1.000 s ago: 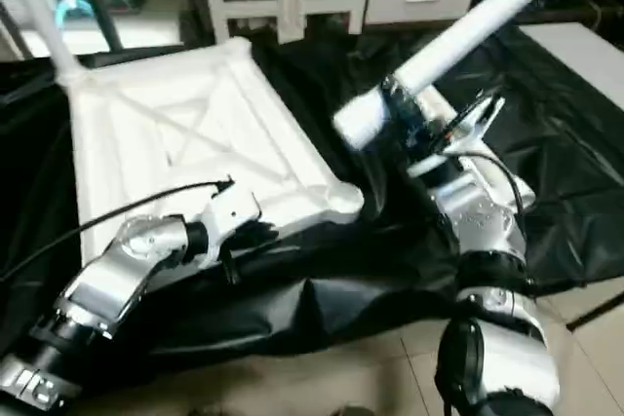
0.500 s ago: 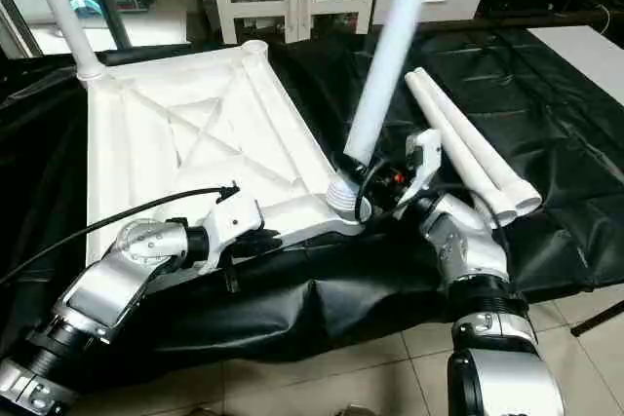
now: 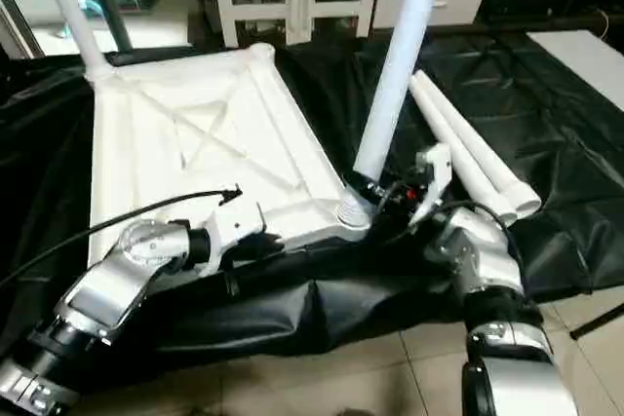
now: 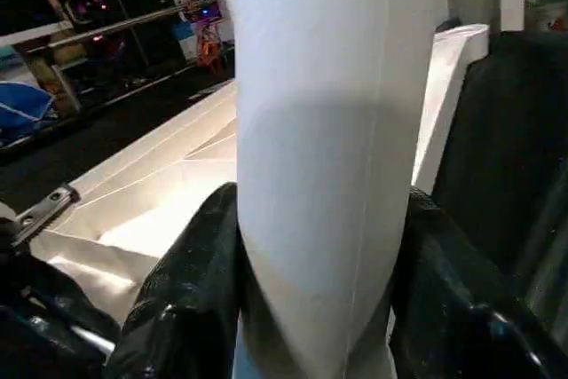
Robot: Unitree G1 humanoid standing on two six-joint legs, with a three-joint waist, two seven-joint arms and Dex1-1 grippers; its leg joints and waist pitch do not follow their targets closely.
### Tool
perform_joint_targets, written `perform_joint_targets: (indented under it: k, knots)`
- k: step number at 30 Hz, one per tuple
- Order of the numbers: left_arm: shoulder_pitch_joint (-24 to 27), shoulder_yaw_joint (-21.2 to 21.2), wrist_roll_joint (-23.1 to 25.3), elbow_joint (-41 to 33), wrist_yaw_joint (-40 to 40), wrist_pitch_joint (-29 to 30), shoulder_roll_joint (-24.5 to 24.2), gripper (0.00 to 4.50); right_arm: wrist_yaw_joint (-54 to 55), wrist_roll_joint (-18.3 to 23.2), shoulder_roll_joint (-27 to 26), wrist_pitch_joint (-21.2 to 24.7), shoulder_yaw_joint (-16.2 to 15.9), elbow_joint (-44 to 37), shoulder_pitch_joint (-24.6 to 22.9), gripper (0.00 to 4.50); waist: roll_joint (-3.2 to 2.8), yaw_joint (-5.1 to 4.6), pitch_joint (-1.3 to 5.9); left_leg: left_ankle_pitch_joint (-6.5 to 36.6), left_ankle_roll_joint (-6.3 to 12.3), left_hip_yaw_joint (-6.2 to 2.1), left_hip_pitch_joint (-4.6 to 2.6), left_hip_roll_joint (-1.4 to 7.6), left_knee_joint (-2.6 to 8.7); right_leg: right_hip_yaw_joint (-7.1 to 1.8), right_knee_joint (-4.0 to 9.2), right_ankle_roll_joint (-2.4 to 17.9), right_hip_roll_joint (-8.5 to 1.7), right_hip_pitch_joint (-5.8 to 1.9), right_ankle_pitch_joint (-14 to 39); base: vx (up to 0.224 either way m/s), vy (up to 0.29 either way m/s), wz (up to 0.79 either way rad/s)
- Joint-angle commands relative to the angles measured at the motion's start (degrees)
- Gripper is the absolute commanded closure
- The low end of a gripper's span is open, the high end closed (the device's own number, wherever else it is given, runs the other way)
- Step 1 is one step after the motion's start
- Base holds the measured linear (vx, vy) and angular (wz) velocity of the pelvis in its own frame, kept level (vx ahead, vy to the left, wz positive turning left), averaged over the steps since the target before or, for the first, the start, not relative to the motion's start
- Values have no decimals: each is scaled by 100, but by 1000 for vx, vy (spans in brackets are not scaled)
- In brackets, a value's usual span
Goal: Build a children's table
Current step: Insert table leg to table base
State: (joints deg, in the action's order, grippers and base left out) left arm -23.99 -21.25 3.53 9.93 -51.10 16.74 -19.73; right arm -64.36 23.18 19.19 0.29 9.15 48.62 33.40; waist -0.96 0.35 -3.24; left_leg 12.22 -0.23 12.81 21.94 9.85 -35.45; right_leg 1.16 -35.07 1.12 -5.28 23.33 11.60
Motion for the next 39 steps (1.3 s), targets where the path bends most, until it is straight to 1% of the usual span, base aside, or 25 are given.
perform_joint_targets:
  k: [1, 3, 4, 5, 8, 11, 12, 13, 14, 16, 18, 20, 22, 23, 25, 26, 27, 28, 29, 31, 34, 35, 36, 37, 39]
  knots:
    - [81, -220, -31, 234, -137, -77, 12, 450, 44, -216, 124, -47, -93, 216, -193, 264, 57, -28, 356, 255, 789, -172, -143, 350, 396, -125, 306, 1682, -250, -234, 68, 0, 0, 0]
    - [58, -223, -23, 275, -159, -86, 16, 450, 115, -274, 117, -146, -89, 288, -188, 264, 60, -28, 354, 300, 774, -166, -148, 345, 395, -126, 316, 1678, -251, -223, 117, 0, 0, 0]
    - [36, -224, -19, 311, -166, -90, 25, 450, 144, -306, 100, -208, -92, 328, -198, 264, 36, -30, 336, 406, 721, -164, -156, 346, 408, -127, 339, 1674, -248, -213, 210, 0, 0, 0]
    - [20, -225, -16, 337, -171, -92, 32, 450, 162, -329, 87, -254, -96, 355, -206, 264, 36, -30, 336, 406, 721, -164, -156, 346, 408, -127, 339, 1674, -248, -213, 210, 0, 0, 0]
    - [-12, -225, -10, 394, -187, -89, 45, 450, 169, -479, 76, -407, -205, 388, -294, 264, 43, -37, 321, 615, 607, -175, -165, 353, 437, -125, 363, 1638, -252, -215, 411, 0, 0, 0]
    - [-43, -235, 40, 473, -205, -108, 26, 450, 225, -725, 71, -600, -377, 594, -544, 264, 49, -36, 307, 785, 530, -180, -172, 356, 457, -135, 394, 1581, -264, -206, 610, 0, 0, 0]
    - [-40, -229, 49, 476, -211, -114, 23, 450, 276, -838, 79, -756, -455, 667, -645, 264, 55, -43, 296, 896, 472, -185, -173, 360, 473, -133, 407, 1547, -265, -204, 737, 0, 0, 0]
    - [-40, -229, 51, 476, -211, -115, 22, 450, 283, -848, 80, -771, -460, 673, -650, 264, 58, -51, 288, 960, 439, -187, -174, 357, 483, -132, 418, 1528, -260, -204, 815, 0, 0, 0]
    - [-36, -226, 76, 479, -195, -123, 10, 450, 386, -986, 99, -986, -541, 754, -723, 264, 56, -54, 284, 1090, 360, -198, -187, 368, 501, -134, 435, 1491, -271, -198, 964, 0, 0, 0]
    - [-35, -224, 118, 498, -150, -144, 1, 450, 526, -1085, 99, -1210, -582, 818, -802, 264, 64, -76, 272, 1257, 266, -204, -197, 365, 527, -133, 463, 1425, -259, -193, 1126, 0, 0, 0]
    - [-34, -222, 134, 509, -128, -151, 1, 450, 608, -1087, 83, -1287, -558, 837, -837, 264, 58, -95, 243, 1736, 82, -219, -246, 370, 573, -140, 531, 1297, -261, -163, 1623, 0, 0, 0]
    - [-32, -217, 150, 526, -96, -155, 3, 450, 751, -979, 15, -1378, -429, 853, -908, 264, 71, -113, 255, 1913, -26, -231, -277, 371, 597, -141, 559, 1225, -255, -161, 1751, 0, 0, 0]
    - [-37, -209, 153, 533, -74, -144, 5, 450, 799, -854, -47, -1394, -316, 820, -950, 264, 67, -130, 259, 1997, -67, -232, -290, 366, 617, -145, 576, 1203, -247, -154, 1703, 0, 0, 0]
    - [-55, -201, 178, 571, -19, -143, 6, 450, 906, -490, -223, -1347, -16, 730, -1033, 264, 75, -143, 279, 1972, -65, -234, -288, 367, 623, -149, 568, 1216, -245, -163, 1570, 0, 0, 0]
    - [-64, -194, 191, 590, 12, -146, 11, 450, 950, -328, -295, -1280, 111, 690, -1058, 264, 71, -147, 288, 1852, 8, -227, -278, 374, 637, -161, 555, 1291, -246, -173, 1254, 0, 0, 0]
    - [-75, -188, 199, 608, 30, -151, 18, 450, 980, -198, -350, -1214, 203, 674, -1070, 264, 82, -157, 289, 1836, 20, -231, -258, 371, 641, -151, 547, 1297, -239, -188, 1236, 0, 0, 0]
    - [-75, -188, 199, 608, 30, -151, 18, 450, 980, -198, -350, -1214, 203, 674, -1070, 264, 89, -160, 284, 1869, 34, -232, -256, 371, 647, -150, 550, 1296, -240, -187, 1301, 0, 0, 0]
    - [-84, -181, 203, 623, 47, -156, 26, 450, 1009, -64, -405, -1107, 296, 655, -1082, 264, 90, -165, 278, 1931, 29, -230, -259, 370, 645, -153, 562, 1285, -243, -174, 1406, 0, 0, 0]
    - [-92, -178, 207, 637, 62, -161, 33, 450, 1013, 19, -438, -1017, 339, 643, -1103, 264, 83, -167, 274, 2030, 9, -228, -279, 367, 646, -162, 589, 1253, -253, -156, 1618, 0, 0, 0]
    - [-104, -175, 213, 658, 85, -172, 43, 450, 1016, 148, -489, -872, 405, 624, -1138, 264, 78, -169, 286, 2060, -29, -233, -284, 372, 648, -172, 603, 1204, -257, -145, 1720, 0, 0, 0]
    - [-109, -173, 218, 667, 93, -178, 48, 450, 1019, 193, -507, -824, 421, 617, -1154, 264, 79, -167, 295, 1809, 27, -228, -245, 370, 650, -170, 577, 1230, -257, -170, 1451, 0, 0, 0]
    - [-114, -173, 222, 672, 103, -176, 58, 450, 954, 180, -503, -680, 398, 621, -1194, 264, 74, -162, 294, 1770, 44, -226, -239, 372, 652, -166, 574, 1241, -258, -174, 1426, 0, 0, 0]
    - [-114, -175, 220, 667, 110, -173, 60, 450, 905, 135, -487, -573, 346, 613, -1240, 264, 77, -164, 293, 1769, 49, -226, -236, 373, 654, -166, 573, 1241, -258, -176, 1431, 0, 0, 0]
    - [-110, -177, 218, 660, 112, -170, 56, 450, 871, 89, -467, -496, 296, 612, -1272, 264, 54, -163, 286, 1821, 33, -227, -242, 374, 664, -161, 584, 1228, -253, -168, 1495, 0, 0, 0]
    - [-107, -179, 214, 656, 114, -171, 50, 450, 859, 54, -448, -433, 253, 594, -1299, 264, 49, -164, 283, 1954, -37, -236, -257, 380, 682, -159, 604, 1175, -259, -155, 1643, 0, 0, 0]
